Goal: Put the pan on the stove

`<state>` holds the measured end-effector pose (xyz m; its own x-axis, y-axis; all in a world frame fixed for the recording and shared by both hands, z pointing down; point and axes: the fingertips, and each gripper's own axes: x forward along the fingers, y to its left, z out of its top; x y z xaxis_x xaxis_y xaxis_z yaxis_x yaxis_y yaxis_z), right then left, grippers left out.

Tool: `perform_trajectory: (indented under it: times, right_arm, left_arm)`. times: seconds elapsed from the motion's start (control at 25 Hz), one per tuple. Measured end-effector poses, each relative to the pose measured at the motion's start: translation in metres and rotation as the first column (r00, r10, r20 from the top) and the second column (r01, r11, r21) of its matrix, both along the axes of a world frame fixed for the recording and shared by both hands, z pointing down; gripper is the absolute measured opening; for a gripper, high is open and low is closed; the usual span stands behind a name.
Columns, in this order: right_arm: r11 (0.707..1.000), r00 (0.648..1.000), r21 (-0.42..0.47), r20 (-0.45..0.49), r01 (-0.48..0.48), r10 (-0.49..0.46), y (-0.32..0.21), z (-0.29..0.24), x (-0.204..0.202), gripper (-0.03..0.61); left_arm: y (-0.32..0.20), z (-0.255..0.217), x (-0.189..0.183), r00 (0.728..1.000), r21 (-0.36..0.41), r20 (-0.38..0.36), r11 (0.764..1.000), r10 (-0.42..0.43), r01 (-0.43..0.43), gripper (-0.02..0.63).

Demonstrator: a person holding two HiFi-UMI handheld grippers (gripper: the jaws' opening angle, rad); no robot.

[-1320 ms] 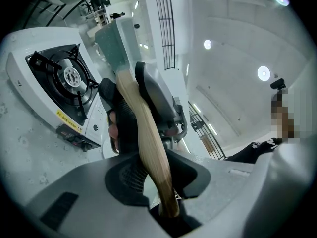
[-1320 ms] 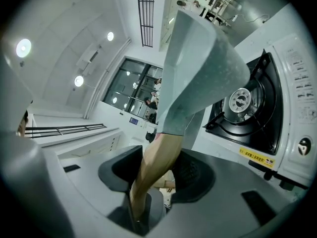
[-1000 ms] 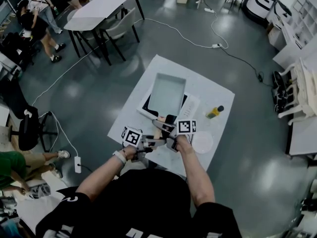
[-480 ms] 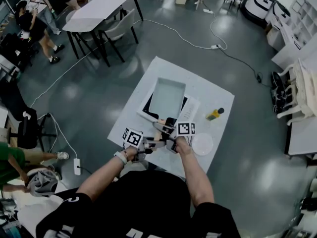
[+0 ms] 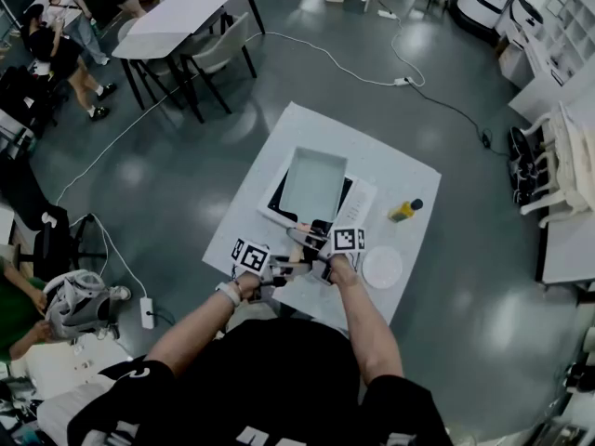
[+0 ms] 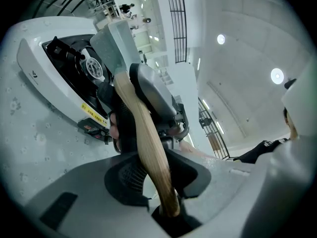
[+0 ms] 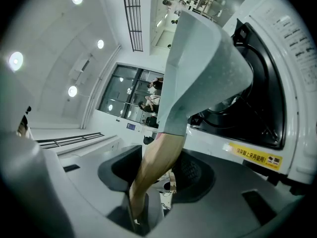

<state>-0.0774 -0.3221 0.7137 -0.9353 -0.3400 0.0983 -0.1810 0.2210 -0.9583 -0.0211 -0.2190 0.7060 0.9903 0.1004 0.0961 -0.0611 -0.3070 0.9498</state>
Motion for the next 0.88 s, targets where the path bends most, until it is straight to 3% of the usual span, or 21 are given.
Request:
perform_trajectory:
  times: [0.04, 0.12, 0.24, 0.28, 0.36, 0.44, 0.6, 0.72, 0.88]
  right_arm:
    - [0.998, 0.999, -0.055, -0.040, -0.021, 0.018, 0.001, 0.011, 0.005, 0.176]
    - [0.996, 0.998, -0.083, -0.058, -0.032, 0.028, 0.001, 0.020, 0.007, 0.176]
    - [0.999, 0.999, 0.033, 0.048, 0.007, -0.009, -0.004, 0.007, -0.003, 0.178]
    - [0.999, 0.999, 0.032, 0.048, 0.009, -0.010, -0.004, 0.009, -0.003, 0.178]
    - [0.997, 0.999, -0.068, -0.045, -0.022, 0.019, -0.001, 0.031, 0.006, 0.178]
    - [0.993, 0.996, -0.113, -0.085, -0.040, 0.030, 0.000, 0.041, 0.009, 0.179]
    - [0.999, 1.000, -0.035, -0.002, -0.008, 0.008, -0.005, 0.031, 0.001, 0.181]
    - [0.993, 0.998, -0.116, -0.051, -0.033, 0.027, -0.004, 0.047, 0.007, 0.181]
    - [0.997, 0.999, -0.067, -0.044, -0.025, 0.022, -0.010, 0.050, 0.007, 0.183]
  left_arm:
    - [-0.001, 0.002, 0.000, 1.000, -0.002, 0.007, 1.000, 0.002, -0.002, 0.086]
    - [-0.001, 0.005, -0.001, 1.000, -0.009, 0.018, 1.000, 0.004, -0.004, 0.086]
    - [0.000, 0.011, 0.000, 1.000, -0.031, 0.023, 0.999, 0.008, -0.008, 0.086]
    - [0.000, 0.012, 0.000, 0.999, -0.032, 0.030, 0.999, 0.012, -0.011, 0.087]
    - [-0.001, 0.015, 0.000, 0.999, -0.036, 0.040, 0.999, 0.016, -0.015, 0.087]
    - [-0.002, 0.018, -0.001, 0.999, -0.046, 0.043, 0.999, 0.017, -0.015, 0.087]
    - [-0.004, 0.022, -0.001, 0.998, -0.051, 0.054, 0.999, 0.018, -0.015, 0.087]
    - [-0.006, 0.025, 0.000, 0.998, -0.055, 0.058, 0.998, 0.017, -0.014, 0.089]
    - [-0.009, 0.029, 0.001, 0.998, -0.049, 0.066, 0.999, 0.016, -0.013, 0.091]
